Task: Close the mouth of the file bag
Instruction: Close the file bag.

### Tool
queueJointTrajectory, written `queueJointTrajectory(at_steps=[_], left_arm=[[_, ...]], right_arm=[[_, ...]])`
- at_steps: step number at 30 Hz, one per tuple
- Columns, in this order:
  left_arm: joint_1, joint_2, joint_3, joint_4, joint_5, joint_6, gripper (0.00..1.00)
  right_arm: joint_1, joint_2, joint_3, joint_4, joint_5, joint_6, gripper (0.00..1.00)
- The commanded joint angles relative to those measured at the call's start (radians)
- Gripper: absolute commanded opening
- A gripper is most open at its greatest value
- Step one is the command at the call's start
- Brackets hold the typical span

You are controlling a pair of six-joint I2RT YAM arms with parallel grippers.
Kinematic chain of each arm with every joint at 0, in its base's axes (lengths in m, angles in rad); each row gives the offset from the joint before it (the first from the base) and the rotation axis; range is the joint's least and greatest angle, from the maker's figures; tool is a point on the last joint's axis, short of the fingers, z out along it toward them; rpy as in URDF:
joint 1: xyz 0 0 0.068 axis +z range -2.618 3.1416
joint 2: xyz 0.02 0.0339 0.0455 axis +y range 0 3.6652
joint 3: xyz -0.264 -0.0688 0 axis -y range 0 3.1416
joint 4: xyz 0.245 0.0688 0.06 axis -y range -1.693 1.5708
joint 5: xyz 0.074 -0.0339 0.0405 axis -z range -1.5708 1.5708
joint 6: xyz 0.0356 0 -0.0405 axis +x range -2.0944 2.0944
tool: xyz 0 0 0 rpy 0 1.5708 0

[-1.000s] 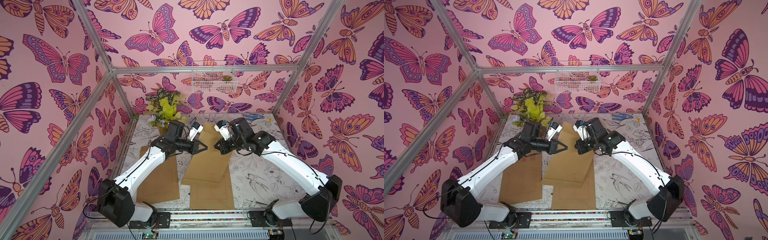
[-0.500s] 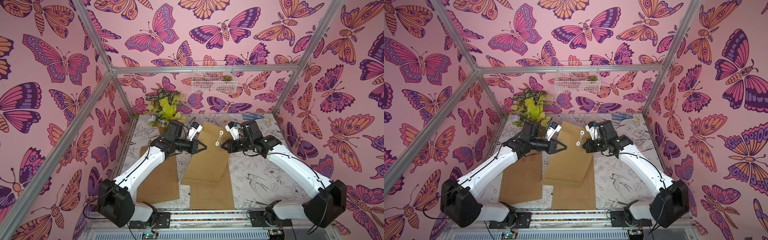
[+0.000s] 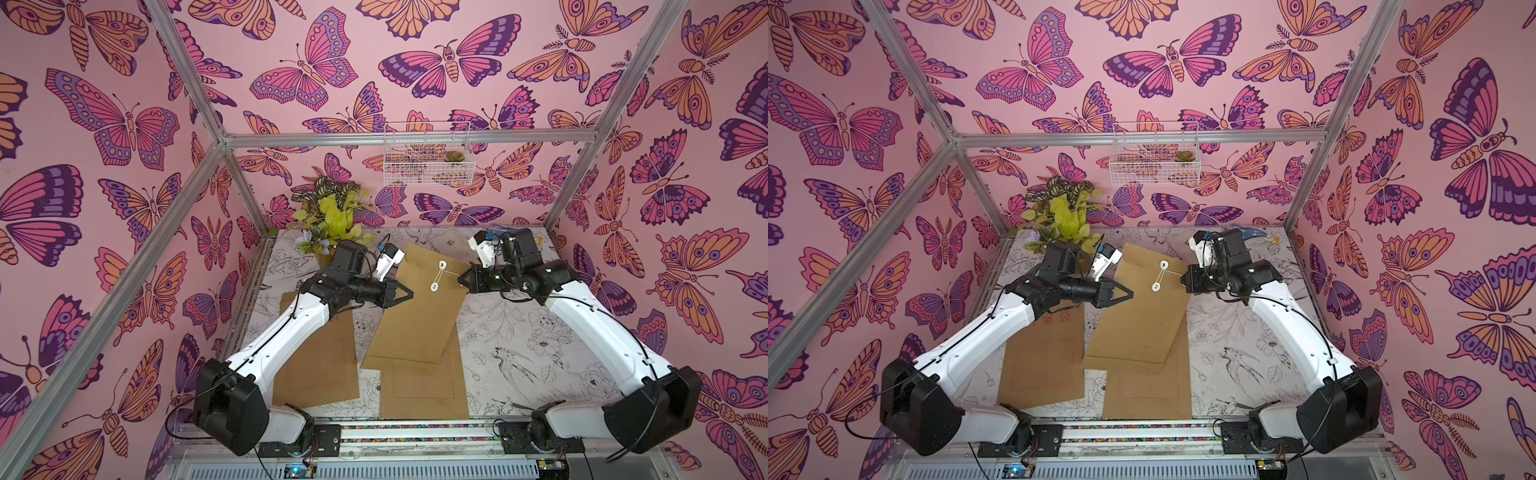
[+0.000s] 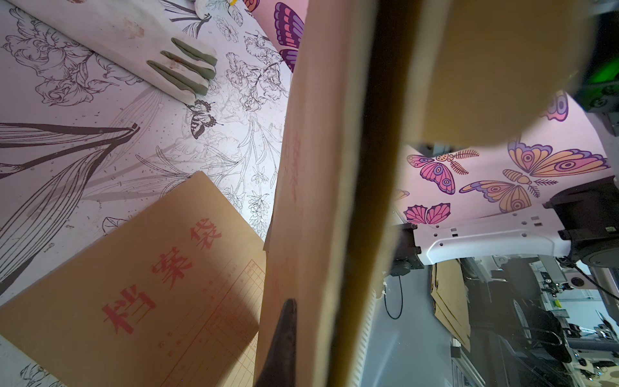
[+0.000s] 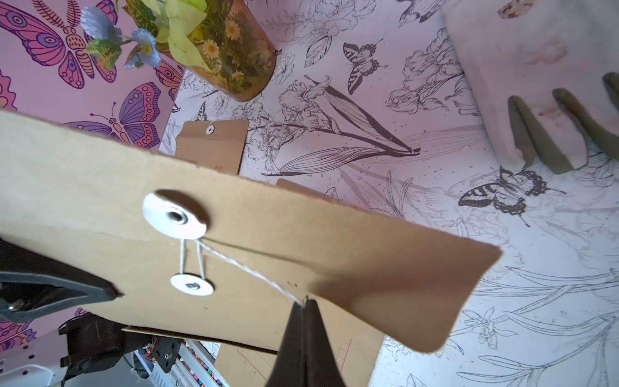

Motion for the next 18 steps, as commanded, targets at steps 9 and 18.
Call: queueJointTrajectory(at_steps=[9, 18], left_arm=[[0.004, -0.031, -0.018, -0.011, 0.055, 0.017, 0.00], [-0.015, -0.018, -0.015, -0.027, 0.037, 0.034, 0.00]], right_arm=[[0.000, 0.095, 0.255, -0.223, 0.200, -0.123, 0.00], [0.119, 0.234, 0.496, -0.347, 0.267, -0.161, 0.00]])
